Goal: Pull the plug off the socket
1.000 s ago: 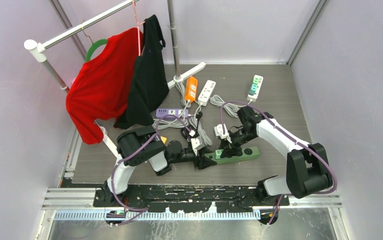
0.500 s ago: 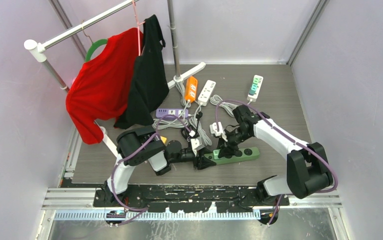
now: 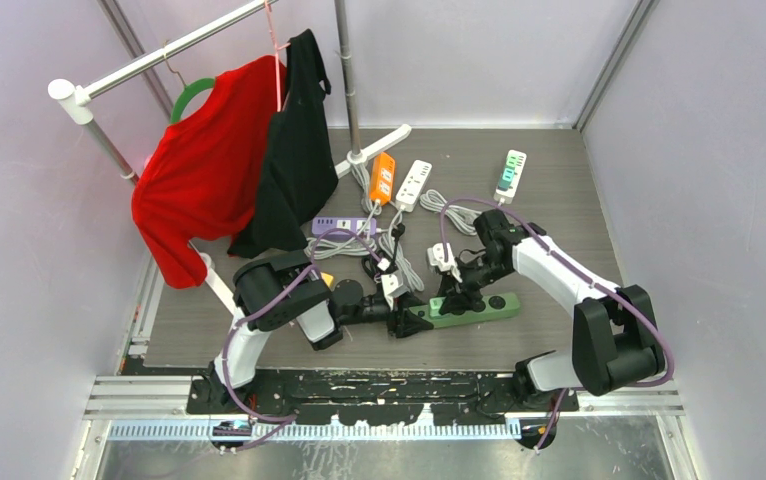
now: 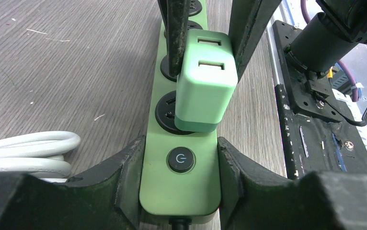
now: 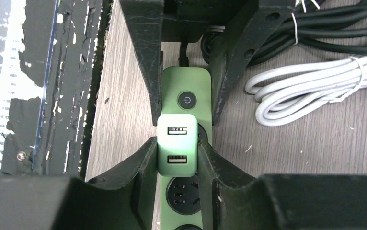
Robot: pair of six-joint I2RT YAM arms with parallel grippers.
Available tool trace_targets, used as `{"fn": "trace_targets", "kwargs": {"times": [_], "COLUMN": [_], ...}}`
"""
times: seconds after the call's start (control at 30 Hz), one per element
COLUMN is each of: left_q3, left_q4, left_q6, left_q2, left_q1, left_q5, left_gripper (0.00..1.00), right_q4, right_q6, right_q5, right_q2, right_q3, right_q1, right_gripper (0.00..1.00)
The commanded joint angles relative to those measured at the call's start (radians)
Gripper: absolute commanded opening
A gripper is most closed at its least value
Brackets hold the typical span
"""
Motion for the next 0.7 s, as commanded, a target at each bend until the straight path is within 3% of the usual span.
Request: {"fn": "trace_targets", "kwargs": {"times": [0.0,0.1,0.3,0.4,0.67], "left_q3": [-0.025,-0.024,-0.018,-0.015,-0.018], "left_q4": [-0.133,-0.134,-0.143,-0.151,-0.150], "left_q6": [-0.020,-0.021,-0.021,-0.021,-0.021], "left_q2": [0.053,0.052,0.055,0.054,0.053], "left_q1": [0.014,0.014,0.015,0.014,0.014], "left_q5": [-0.030,-0.030,-0.032,-0.031,-0.028], "left_gripper": [0.00,0.00,0.00,0.00,0.00], "right_q4": [-0.101,-0.069,0.195,0.263,0.197], "right_q6": [-0.162,-0.130,0.222,0.313,0.239], "right_q5": [-0.098,-0.110,-0.106,-0.066,-0.028], "right_q2": [-0.021,-0.024,-0.014,-0.021,-0.064], "right_q3": [0.040,0.031,0.027,0.026,0.028], "right_q1": [-0.007,0.050,0.089,0.078,-0.042], "right_gripper": [0.01,0.01,0.01,0.01,0.01]}}
